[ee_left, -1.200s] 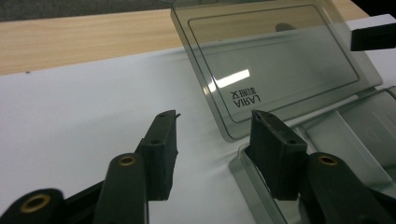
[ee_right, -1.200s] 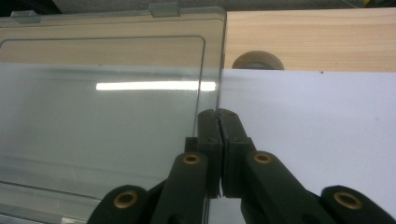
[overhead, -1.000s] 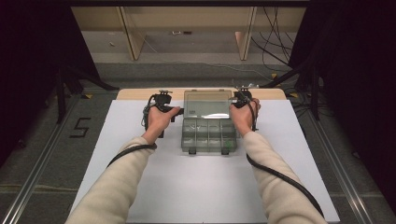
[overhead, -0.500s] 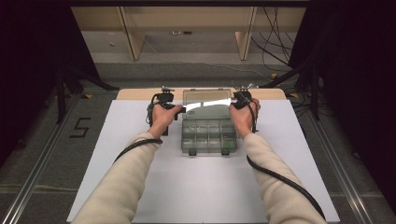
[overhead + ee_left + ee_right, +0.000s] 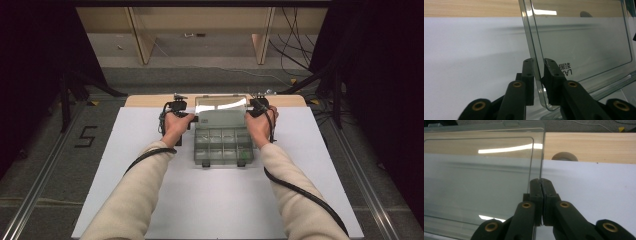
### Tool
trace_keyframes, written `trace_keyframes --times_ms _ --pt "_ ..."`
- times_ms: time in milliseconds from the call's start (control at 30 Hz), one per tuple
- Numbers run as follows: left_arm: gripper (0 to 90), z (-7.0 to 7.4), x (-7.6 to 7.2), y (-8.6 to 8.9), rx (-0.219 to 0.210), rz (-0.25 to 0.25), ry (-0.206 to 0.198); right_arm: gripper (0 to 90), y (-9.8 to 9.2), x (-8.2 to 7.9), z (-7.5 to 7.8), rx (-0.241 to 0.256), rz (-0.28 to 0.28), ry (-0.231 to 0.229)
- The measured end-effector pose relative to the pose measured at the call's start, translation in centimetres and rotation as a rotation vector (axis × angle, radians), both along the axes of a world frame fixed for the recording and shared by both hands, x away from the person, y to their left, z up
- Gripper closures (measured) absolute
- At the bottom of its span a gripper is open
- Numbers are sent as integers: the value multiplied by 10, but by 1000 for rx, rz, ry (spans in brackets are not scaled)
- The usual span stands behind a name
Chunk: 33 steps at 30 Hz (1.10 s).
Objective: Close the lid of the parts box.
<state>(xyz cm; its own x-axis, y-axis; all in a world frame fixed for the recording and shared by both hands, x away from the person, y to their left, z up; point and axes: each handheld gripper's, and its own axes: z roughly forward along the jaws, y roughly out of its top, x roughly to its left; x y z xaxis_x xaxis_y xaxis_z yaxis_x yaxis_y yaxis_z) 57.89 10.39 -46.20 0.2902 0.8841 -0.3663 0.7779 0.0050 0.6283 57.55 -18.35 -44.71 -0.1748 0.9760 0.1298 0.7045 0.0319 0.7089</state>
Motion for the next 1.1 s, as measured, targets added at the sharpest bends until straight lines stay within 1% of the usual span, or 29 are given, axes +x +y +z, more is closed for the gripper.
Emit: trace_keyframes --times_ms 33,67,100,200,267,300,333,367,433,467,500,533,567,600,633,667,700,733,767,800,833,867,900,933,967,1000,1033,1067,1100 --pt "811 0 0 0 -1 6 0 895 2 0 1 30 -26 13" --pt "820 1 0 -1 2 10 -4 895 0 -1 1 9 -10 12" --pt "832 2 0 -1 3 13 -4 895 0 -1 1 11 -12 21" --pt "843 3 -1 -3 13 25 -9 895 -1 -2 -1 -7 -3 7" --pt "852 3 -2 -3 13 33 -10 895 -1 -2 -1 -7 -4 5" --pt "856 4 -3 -3 15 36 -9 895 -1 -3 0 7 -10 15" --pt "860 5 -3 -3 21 34 -11 895 0 -3 1 18 -20 13" --pt "862 5 -4 -4 26 34 -18 894 2 -3 1 40 -38 14" --pt "867 6 -7 -5 30 44 -25 893 -1 -2 0 13 -13 -10" --pt "869 7 -8 -5 39 41 -33 892 -2 -2 -1 5 -4 -16" --pt "871 8 -9 -6 40 48 -35 891 -4 -3 -1 -21 15 -22" --pt "873 8 -10 -6 43 49 -39 888 -4 -3 -1 -16 15 -23" --pt "875 8 -11 -6 48 49 -48 887 -3 -3 0 -6 7 -6" --pt "876 8 -12 -6 49 54 -51 884 -2 -4 0 21 -9 5" --pt "877 8 -13 -7 45 62 -61 879 -2 -4 0 21 -8 -2" --pt "877 8 -14 -7 47 60 -68 868 -2 -4 1 18 -10 5" --pt "878 8 -14 -7 45 60 -68 847 -2 -3 0 20 -6 -8" --pt "879 8 -14 -7 50 55 -74 834 -3 -3 1 19 5 -7" --pt "879 8 -14 -7 54 46 -82 818 -2 -3 3 37 -1 12" --pt "879 9 -15 -8 49 54 -82 808 -3 -2 3 35 6 9" --pt "879 9 -15 -8 53 50 -86 792 -1 -1 2 47 -6 -10" --pt "880 10 -16 -9 52 54 -87 776 1 -1 5 74 -23 7" --pt "880 10 -16 -8 59 47 -88 763 0 1 4 65 -16 -5" --pt "880 10 -16 -8 58 47 -90 757 0 1 6 66 -11 -1" --pt "880 10 -17 -8 50 51 -97 751 0 2 6 62 -14 -22" --pt "881 11 -17 -7 57 41 -93 741 0 3 7 58 -8 -30" --pt "881 11 -17 -7 58 43 -95 739 0 4 8 61 -5 -27" --pt "881 10 -18 -7 53 44 -104 739 -1 5 8 42 5 -47" --pt "882 11 -18 -6 59 35 -107 740 -1 5 9 46 5 -36"
